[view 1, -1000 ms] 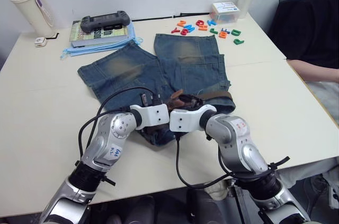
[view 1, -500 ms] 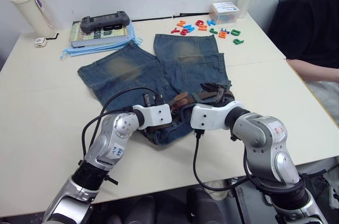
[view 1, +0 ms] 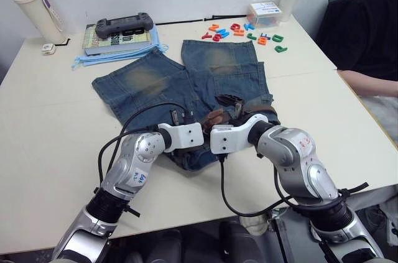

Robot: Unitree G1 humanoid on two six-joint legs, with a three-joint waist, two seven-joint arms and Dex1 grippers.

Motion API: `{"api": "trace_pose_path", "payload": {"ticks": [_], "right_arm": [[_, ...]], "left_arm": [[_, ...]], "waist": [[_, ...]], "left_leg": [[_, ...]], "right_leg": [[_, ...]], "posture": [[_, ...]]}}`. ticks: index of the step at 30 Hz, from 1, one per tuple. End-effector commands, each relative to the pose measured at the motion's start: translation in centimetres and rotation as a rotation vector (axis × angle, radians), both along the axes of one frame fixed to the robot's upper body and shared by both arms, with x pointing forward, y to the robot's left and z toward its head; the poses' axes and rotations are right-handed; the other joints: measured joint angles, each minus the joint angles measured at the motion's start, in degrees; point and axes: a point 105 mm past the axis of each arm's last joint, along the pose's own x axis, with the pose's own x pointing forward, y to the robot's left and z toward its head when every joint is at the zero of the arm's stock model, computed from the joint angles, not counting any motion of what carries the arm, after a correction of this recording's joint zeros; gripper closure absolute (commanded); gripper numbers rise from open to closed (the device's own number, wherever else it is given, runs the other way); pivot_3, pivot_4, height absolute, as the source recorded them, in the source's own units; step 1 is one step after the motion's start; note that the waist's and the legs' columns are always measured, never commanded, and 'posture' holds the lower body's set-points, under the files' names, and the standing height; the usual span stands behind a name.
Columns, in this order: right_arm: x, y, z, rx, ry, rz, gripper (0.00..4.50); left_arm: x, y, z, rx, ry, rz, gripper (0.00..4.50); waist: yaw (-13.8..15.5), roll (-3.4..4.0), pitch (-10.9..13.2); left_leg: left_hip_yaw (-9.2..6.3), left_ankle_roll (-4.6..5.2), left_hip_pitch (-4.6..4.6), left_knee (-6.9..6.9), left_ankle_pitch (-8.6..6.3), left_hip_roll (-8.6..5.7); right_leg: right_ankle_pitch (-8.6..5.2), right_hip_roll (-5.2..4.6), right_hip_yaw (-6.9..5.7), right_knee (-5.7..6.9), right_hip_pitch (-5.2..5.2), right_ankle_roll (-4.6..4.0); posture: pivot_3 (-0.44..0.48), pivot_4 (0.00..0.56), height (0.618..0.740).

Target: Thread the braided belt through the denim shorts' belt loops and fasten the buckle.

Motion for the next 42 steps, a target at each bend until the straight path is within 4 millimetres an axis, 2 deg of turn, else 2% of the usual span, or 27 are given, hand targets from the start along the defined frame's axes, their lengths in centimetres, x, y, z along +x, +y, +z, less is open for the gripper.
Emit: {"api": "trace_pose_path", "payload": {"ticks": [1, 3, 6, 7, 9, 11, 17, 20, 22, 24, 29, 32, 36, 39, 42], "right_arm": [[-0.2, 1.0, 0.7, 0.016, -0.033, 0.041, 0.32], [-0.3, 1.2, 0.5, 0.017, -0.029, 0.046, 0.90], [-0.2, 1.3, 0.2, 0.014, -0.019, 0.045, 2.40], [-0.1, 1.2, 0.0, 0.014, -0.015, 0.038, 2.74], [0.1, 1.1, -0.2, 0.014, -0.008, 0.029, 3.80], [0.2, 1.1, -0.3, 0.016, -0.005, 0.025, 4.48], [0.3, 1.0, -0.3, 0.030, -0.001, 0.012, 4.48], [0.3, 0.9, -0.3, 0.044, 0.005, 0.005, 4.50], [0.3, 0.9, -0.3, 0.054, 0.010, 0.000, 4.50], [0.3, 0.9, -0.4, 0.062, 0.016, -0.007, 4.50], [0.3, 0.6, -0.5, 0.078, 0.027, -0.027, 4.50], [0.4, 0.1, -0.5, 0.096, 0.034, -0.050, 4.50], [0.5, -0.2, -0.3, 0.116, 0.038, -0.066, 4.50], [0.5, -0.3, -0.3, 0.123, 0.039, -0.070, 4.50], [0.6, -0.5, -0.2, 0.125, 0.039, -0.075, 4.50]], "left_arm": [[-0.4, -0.6, 0.6, -0.013, -0.025, -0.030, 4.50], [-0.5, -0.6, 0.6, -0.014, -0.026, -0.029, 4.50], [-0.5, -0.6, 0.6, -0.015, -0.029, -0.030, 4.50], [-0.5, -0.6, 0.7, -0.014, -0.031, -0.032, 4.50], [-0.6, -0.6, 0.6, -0.013, -0.032, -0.033, 4.50], [-0.6, -0.5, 0.6, -0.013, -0.032, -0.032, 4.50], [-0.7, -0.8, 0.9, -0.028, -0.049, -0.051, 4.50], [-0.7, -1.0, 1.5, -0.065, -0.060, -0.061, 3.23], [-1.0, -1.4, 2.1, -0.161, -0.022, -0.065, 2.25], [-1.5, -1.3, 2.7, -0.263, 0.019, -0.068, 1.49], [-3.6, 0.9, 3.3, -0.405, 0.113, -0.095, 1.49], [-5.2, 3.6, 2.7, -0.461, 0.170, -0.073, 1.49], [-6.3, 6.0, -0.2, -0.408, 0.248, -0.003, 1.49], [-6.6, 5.6, -1.5, -0.445, 0.305, 0.012, 1.49], [-6.8, 4.5, -1.4, -0.485, 0.325, -0.017, 1.49]], "waist": [[-0.06, 0.00, 0.00], [-0.10, 0.00, 0.00], [-0.06, 0.00, 0.00], [-0.05, 0.00, 0.00], [-0.07, 0.00, 0.00], [-0.12, 0.00, 0.00], [-0.12, 0.00, 0.00], [-0.13, 0.00, 0.00], [-0.11, 0.00, 0.00], [-0.10, 0.00, 0.00], [-0.47, 0.01, 0.00], [-0.65, 0.02, 0.01], [-0.33, 0.04, 0.02], [0.11, 0.03, 0.02], [0.09, 0.03, 0.02]], "left_leg": [[0.00, 0.00, 0.00, 0.00, 0.00, 0.00], [0.00, 0.00, 0.00, 0.00, 0.00, 0.01], [0.00, 0.00, 0.00, 0.00, 0.00, 0.01], [0.00, 0.00, 0.00, 0.00, 0.00, 0.01], [0.00, 0.00, 0.00, 0.00, 0.00, 0.00], [0.00, 0.00, 0.00, 0.00, 0.00, 0.01], [0.00, 0.00, 0.00, 0.00, 0.00, 0.01], [0.00, 0.00, 0.00, 0.00, 0.00, 0.01], [-0.01, 0.00, 0.00, 0.00, 0.00, 0.01], [-0.01, 0.00, 0.00, 0.00, 0.00, 0.01], [0.02, -0.02, 0.00, -0.03, -0.01, 0.12], [0.06, -0.08, 0.03, -0.06, -0.04, 0.22], [0.05, -0.08, 0.05, -0.06, -0.04, 0.20], [0.00, -0.04, 0.04, -0.05, -0.03, 0.09], [0.00, 0.00, 0.04, -0.02, -0.03, 0.04]], "right_leg": [[0.00, 0.00, 0.00, 0.01, 0.00, 0.00], [0.00, 0.00, 0.00, 0.01, 0.00, 0.00], [0.00, 0.00, 0.00, 0.01, 0.00, 0.00], [0.00, 0.01, 0.00, 0.01, 0.00, 0.00], [0.00, 0.01, 0.00, 0.01, 0.00, 0.00], [0.00, 0.01, 0.00, 0.01, 0.00, 0.00], [0.00, 0.01, 0.00, 0.01, -0.01, 0.00], [0.00, 0.01, 0.00, 0.01, -0.01, 0.00], [0.00, 0.00, 0.00, 0.01, -0.01, 0.00], [0.00, 0.00, 0.00, 0.01, -0.01, 0.00], [0.00, -0.04, 0.06, -0.01, -0.04, 0.00], [-0.01, -0.04, 0.09, -0.01, -0.05, -0.02], [-0.03, -0.04, 0.08, -0.02, -0.04, -0.05], [-0.02, -0.03, 0.03, -0.06, 0.02, -0.05], [-0.02, -0.04, 0.02, -0.08, 0.06, -0.04]], "posture": [[0.000, 0.150, 0.738], [0.000, 0.150, 0.738], [0.000, 0.150, 0.738], [0.000, 0.150, 0.738], [0.000, 0.150, 0.738], [0.000, 0.150, 0.738], [0.000, 0.150, 0.738], [0.000, 0.150, 0.738], [0.000, 0.150, 0.738], [0.000, 0.150, 0.738], [0.000, 0.150, 0.738], [0.000, 0.150, 0.738], [0.000, 0.150, 0.738], [0.000, 0.150, 0.738], [0.000, 0.150, 0.738]]}}
